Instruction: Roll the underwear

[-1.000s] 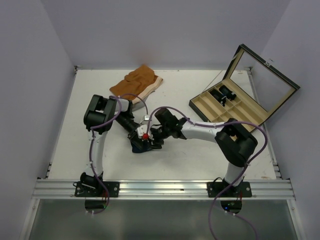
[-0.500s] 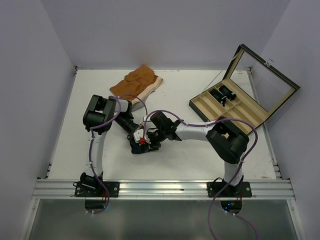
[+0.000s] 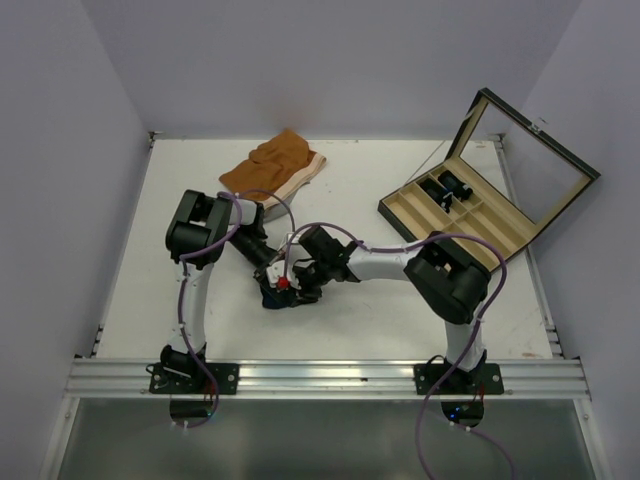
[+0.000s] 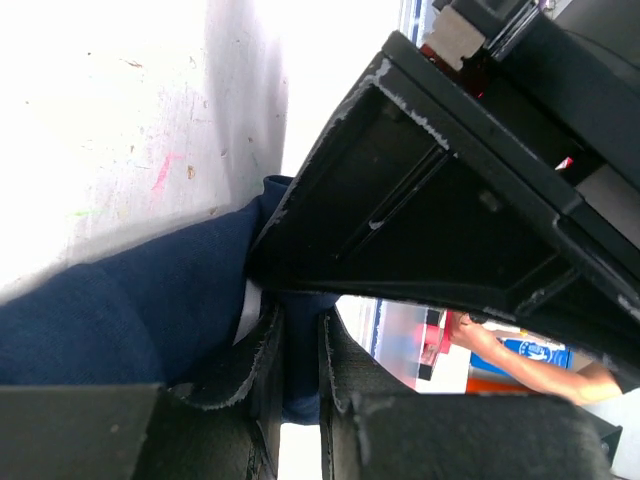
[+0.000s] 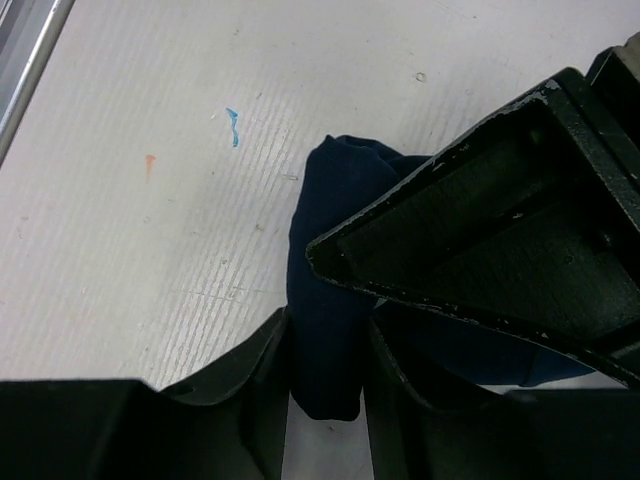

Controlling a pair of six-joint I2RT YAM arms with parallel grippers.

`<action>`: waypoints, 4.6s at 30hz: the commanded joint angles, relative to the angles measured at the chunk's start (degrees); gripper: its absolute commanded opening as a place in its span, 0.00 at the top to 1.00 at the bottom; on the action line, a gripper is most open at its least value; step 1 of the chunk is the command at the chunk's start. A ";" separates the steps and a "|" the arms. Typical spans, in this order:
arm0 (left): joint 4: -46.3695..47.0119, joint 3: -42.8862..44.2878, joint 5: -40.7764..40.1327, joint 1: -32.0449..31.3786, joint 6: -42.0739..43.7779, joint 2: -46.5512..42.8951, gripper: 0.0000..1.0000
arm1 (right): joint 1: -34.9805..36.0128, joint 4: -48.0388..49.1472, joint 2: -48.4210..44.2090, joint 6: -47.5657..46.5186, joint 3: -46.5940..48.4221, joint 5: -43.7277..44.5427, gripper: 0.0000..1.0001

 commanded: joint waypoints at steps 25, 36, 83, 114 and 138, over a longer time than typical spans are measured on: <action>13.26 -3.26 -5.79 1.00 3.03 -0.98 0.65 | 0.13 -5.72 1.69 12.85 5.75 -4.46 1.00; 22.66 -7.30 3.70 13.39 -5.75 -24.60 0.52 | -1.71 -10.30 10.92 25.77 11.10 -9.29 1.00; 58.27 -51.60 -40.50 -17.63 -2.07 -61.21 1.00 | -10.50 -17.50 27.02 41.07 23.59 -18.62 0.68; 11.97 -0.38 -17.22 -2.78 -0.40 -1.64 1.00 | -25.38 -25.43 -9.18 26.06 16.67 -5.89 0.55; 10.45 4.47 -15.89 -2.16 -2.51 2.35 0.93 | -1.10 -2.83 -7.97 -3.92 -0.13 0.90 0.49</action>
